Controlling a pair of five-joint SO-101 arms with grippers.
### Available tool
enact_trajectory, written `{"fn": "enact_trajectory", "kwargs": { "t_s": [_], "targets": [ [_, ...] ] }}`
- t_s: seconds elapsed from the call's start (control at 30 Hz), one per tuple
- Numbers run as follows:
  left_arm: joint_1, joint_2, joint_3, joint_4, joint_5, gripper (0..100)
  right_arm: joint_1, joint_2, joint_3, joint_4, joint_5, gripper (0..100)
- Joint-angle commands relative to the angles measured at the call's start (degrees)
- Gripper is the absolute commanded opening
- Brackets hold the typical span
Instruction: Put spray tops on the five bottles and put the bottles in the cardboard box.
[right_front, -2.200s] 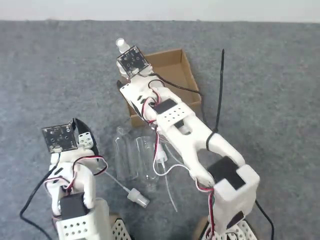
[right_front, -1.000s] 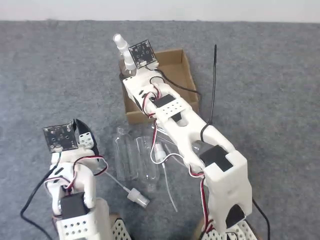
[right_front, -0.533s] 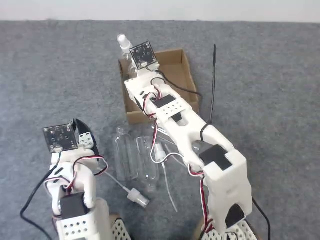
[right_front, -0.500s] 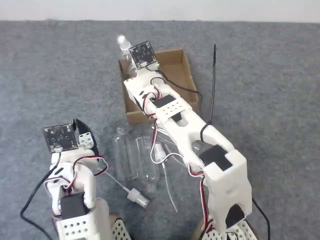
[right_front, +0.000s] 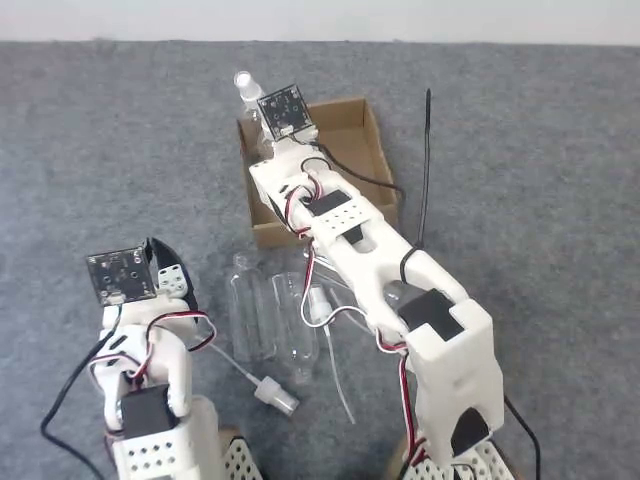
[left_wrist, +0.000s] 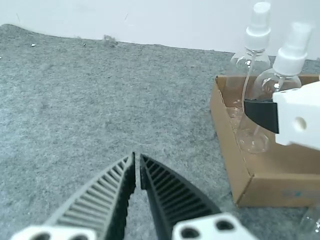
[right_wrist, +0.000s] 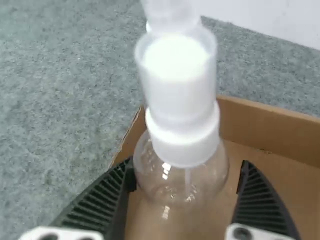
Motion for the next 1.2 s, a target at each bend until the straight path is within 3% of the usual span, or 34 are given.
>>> {"fn": "enact_trajectory", "kwargs": {
  "t_s": [0.0,0.27,0.63,1.17],
  "targets": [
    [-0.1,-1.0,-0.7,-1.9,0.3,1,-0.7,-1.6,-1.2,0.4,-0.6,25.5],
    [-0.1,-1.0,-0.7,-1.9,0.3,1,-1.2,-1.8,-1.2,0.0,-6.9,25.4],
    [-0.1,-1.0,-0.7,-1.9,0.3,1,-3.3,-1.5,-1.2,0.4,-6.9,25.4],
    [-0.1,-1.0,-0.7,-1.9,0.3,1,-0.4,-1.9,-1.2,0.6,-6.7,25.4]
  ]
}}
